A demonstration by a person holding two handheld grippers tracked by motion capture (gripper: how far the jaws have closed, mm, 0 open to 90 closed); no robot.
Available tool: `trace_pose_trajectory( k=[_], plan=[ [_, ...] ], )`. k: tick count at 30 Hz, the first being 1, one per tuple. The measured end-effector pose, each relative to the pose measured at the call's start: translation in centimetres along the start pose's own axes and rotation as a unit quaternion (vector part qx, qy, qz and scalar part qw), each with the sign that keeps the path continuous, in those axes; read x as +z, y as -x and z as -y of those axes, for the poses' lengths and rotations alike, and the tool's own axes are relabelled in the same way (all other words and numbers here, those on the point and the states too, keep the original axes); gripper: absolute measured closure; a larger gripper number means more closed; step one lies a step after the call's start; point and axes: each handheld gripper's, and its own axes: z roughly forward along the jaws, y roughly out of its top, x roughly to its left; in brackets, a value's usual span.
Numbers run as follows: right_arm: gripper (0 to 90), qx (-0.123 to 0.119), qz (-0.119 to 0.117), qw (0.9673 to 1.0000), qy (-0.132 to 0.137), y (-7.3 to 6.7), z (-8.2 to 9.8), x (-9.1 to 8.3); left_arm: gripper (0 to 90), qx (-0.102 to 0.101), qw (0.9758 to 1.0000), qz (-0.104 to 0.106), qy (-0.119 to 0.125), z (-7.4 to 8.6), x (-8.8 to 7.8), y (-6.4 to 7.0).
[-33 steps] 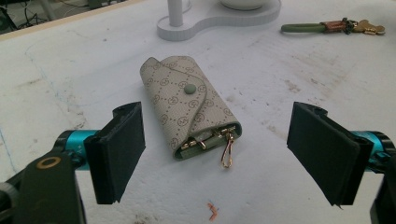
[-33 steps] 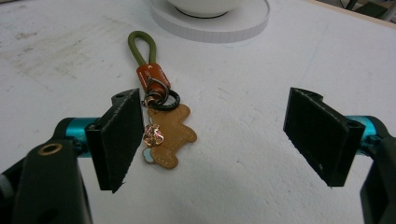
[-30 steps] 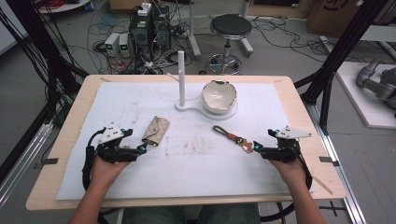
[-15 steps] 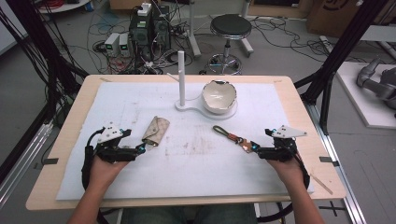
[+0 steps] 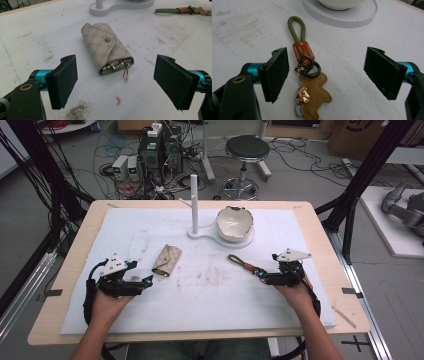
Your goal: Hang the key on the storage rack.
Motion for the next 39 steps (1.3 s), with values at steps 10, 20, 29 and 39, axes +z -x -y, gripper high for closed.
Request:
trace_pose_trajectory(
  k=[10, 20, 29, 39],
  plan=[
    [20.8, -0.016, -0.033, 0.9990, -0.026, -0.7, -1.1, 2.7, 19.1, -0.005, 1.0000, -0.006, 0.001, 0.5, -0.8, -0.2],
    [27.9, -0.032, -0.059, 0.9956, -0.065, -1.0, -1.5, 4.9, 19.1, -0.005, 0.9999, -0.011, -0.004, 0.7, -0.9, -0.2],
    [38.0, -0.025, -0.088, 0.9930, -0.075, -0.6, -1.2, 5.1, 19.2, 0.001, 0.9999, -0.005, -0.010, 0.7, -0.6, 0.0],
    [65.6, -0.026, -0.089, 0.9934, -0.068, -0.5, -1.2, 5.0, 19.3, 0.003, 0.9999, -0.004, -0.014, 0.7, -0.5, 0.0]
  ],
)
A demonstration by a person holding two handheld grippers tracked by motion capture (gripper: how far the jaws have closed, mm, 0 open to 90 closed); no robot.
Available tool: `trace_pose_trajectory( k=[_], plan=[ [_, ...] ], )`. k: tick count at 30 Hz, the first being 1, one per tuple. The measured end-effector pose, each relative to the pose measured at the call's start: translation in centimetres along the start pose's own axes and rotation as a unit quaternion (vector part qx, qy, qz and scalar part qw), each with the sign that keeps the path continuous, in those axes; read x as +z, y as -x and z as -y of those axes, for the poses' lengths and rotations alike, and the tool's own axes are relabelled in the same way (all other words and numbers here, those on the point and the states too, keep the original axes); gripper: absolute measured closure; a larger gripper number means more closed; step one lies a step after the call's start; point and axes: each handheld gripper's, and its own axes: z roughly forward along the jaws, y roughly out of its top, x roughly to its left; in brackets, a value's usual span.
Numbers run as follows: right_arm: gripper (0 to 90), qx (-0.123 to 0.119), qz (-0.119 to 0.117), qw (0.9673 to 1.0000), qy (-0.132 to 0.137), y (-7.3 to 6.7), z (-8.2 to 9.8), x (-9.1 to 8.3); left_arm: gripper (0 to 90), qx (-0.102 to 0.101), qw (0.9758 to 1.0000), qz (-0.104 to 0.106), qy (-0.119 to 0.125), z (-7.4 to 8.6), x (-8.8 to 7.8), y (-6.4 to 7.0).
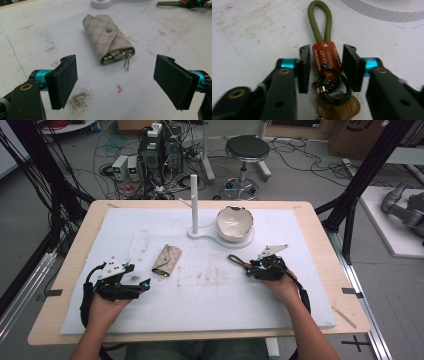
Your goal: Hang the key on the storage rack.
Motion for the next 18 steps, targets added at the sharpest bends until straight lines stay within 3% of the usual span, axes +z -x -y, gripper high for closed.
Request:
trace_pose_trajectory(
  k=[2, 7, 11, 18],
  plan=[
    [68.5, -0.008, 0.000, 1.0000, 0.000, -0.2, 0.0, 0.0, 19.3, -0.001, 1.0000, 0.000, 0.001, 0.0, 0.0, 0.0],
    [71.3, -0.002, 0.000, 1.0000, 0.001, -0.2, -0.1, -0.1, 19.3, -0.001, 1.0000, 0.002, 0.000, 0.0, 0.1, 0.0],
    [72.6, -0.021, 0.018, 0.9996, -0.002, -0.7, -0.3, -0.4, 19.2, -0.005, 1.0000, 0.001, 0.006, 0.0, 0.0, -0.1],
    [72.9, -0.016, 0.034, 0.9984, 0.043, -1.0, -1.0, -2.3, 19.2, -0.001, 0.9998, 0.009, 0.015, -0.2, -0.1, -0.1]
  ],
)
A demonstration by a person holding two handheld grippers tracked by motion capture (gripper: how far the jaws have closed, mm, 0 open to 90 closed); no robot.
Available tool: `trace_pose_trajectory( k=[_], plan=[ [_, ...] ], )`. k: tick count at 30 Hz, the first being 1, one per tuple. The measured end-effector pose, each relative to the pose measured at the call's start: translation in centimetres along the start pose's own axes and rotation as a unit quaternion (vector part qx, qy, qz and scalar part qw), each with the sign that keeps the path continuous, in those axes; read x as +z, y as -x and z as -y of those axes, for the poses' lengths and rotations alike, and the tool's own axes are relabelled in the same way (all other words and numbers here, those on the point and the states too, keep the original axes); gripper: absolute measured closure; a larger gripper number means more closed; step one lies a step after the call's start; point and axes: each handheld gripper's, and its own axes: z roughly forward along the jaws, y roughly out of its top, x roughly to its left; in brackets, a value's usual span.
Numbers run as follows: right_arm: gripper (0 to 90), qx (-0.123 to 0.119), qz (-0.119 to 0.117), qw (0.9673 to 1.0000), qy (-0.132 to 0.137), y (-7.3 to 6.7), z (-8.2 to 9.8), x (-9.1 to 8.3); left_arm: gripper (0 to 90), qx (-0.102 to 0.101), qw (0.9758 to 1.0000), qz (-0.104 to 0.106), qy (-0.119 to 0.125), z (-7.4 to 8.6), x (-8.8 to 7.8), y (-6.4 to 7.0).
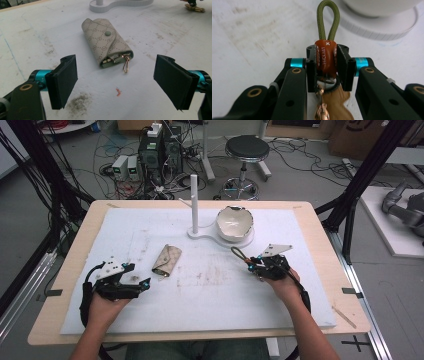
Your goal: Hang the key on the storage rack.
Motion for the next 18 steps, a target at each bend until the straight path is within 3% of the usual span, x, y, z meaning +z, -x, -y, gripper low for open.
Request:
trace_pose_trajectory(
  k=[1, 5, 18],
  plan=[
    [73.0, 0.001, 0.002, 0.9998, 0.019, -0.1, -0.7, -0.8, 19.3, -0.001, 1.0000, -0.001, 0.002, 0.0, 0.0, 0.0],
    [73.0, -0.018, 0.014, 0.9989, 0.042, -0.6, -2.3, -1.7, 19.2, -0.003, 1.0000, -0.003, 0.003, -0.1, -0.1, -0.1],
    [73.3, -0.040, 0.031, 0.9955, 0.080, -1.5, -6.7, -2.0, 19.3, -0.005, 1.0000, -0.003, 0.008, -0.2, -0.3, -0.1]
  ],
)
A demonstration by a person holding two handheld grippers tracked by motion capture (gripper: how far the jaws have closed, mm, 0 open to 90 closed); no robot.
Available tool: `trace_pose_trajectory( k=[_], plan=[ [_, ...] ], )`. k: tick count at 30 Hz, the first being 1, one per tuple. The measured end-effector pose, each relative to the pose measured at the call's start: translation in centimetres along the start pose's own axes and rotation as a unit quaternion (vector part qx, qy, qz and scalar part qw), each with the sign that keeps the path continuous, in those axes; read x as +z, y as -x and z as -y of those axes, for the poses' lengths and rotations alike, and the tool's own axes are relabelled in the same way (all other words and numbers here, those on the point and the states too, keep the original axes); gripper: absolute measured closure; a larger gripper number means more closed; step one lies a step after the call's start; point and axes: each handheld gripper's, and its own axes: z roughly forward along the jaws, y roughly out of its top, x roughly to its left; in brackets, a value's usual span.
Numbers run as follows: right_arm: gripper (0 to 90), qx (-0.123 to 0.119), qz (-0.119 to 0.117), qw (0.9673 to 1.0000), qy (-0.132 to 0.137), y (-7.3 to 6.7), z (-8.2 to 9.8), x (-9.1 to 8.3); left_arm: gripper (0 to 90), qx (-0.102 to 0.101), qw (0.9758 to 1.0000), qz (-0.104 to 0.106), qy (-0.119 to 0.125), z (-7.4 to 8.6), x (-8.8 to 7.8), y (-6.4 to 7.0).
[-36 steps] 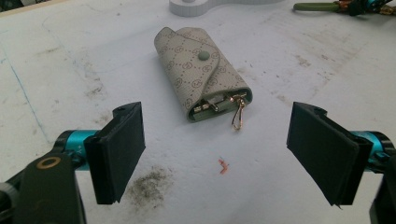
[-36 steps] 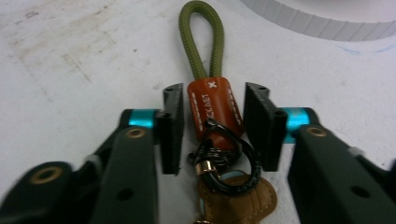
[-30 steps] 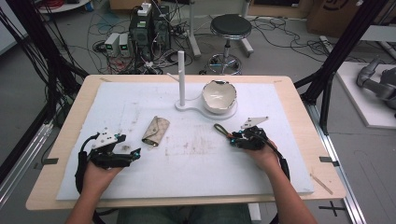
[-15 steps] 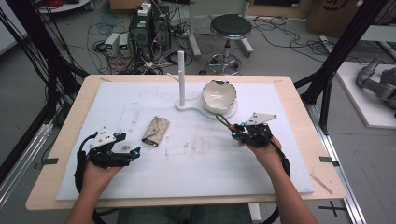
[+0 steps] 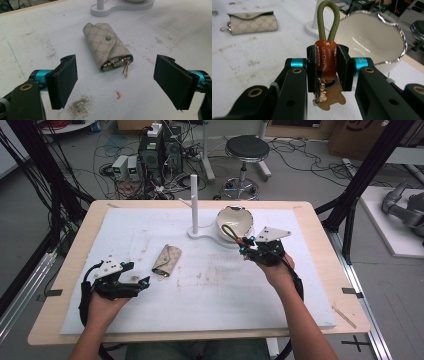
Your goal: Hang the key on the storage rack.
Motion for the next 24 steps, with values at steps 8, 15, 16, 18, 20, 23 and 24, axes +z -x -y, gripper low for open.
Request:
trace_pose_trajectory(
  k=[8, 15, 16, 18, 20, 23, 24],
  plan=[
    [73.3, -0.014, 0.006, 0.9998, 0.015, 0.1, -2.7, 0.4, 19.3, -0.003, 1.0000, -0.001, 0.005, -0.1, -0.2, -0.2],
    [73.2, -0.030, 0.010, 0.9992, 0.025, 0.2, -6.2, 1.3, 19.3, -0.001, 1.0000, -0.001, 0.004, -0.1, -0.2, -0.2],
    [73.2, -0.035, 0.012, 0.9989, 0.029, 0.2, -6.7, 1.4, 19.2, -0.001, 1.0000, -0.002, 0.003, -0.1, -0.2, -0.2],
    [73.2, -0.038, 0.012, 0.9987, 0.032, 0.0, -7.6, 1.6, 19.2, -0.001, 1.0000, -0.001, 0.004, -0.1, -0.2, -0.2],
    [73.2, -0.046, 0.011, 0.9982, 0.038, -0.2, -8.5, 1.9, 19.3, -0.001, 1.0000, -0.001, 0.004, -0.1, -0.2, -0.2],
    [73.2, -0.054, 0.010, 0.9976, 0.041, -0.5, -9.5, 2.2, 19.3, -0.002, 1.0000, -0.001, 0.005, -0.1, -0.2, -0.2],
    [73.2, -0.054, 0.010, 0.9976, 0.041, -0.5, -9.5, 2.2, 19.3, -0.002, 1.0000, -0.001, 0.005, -0.1, -0.2, -0.2]
  ],
)
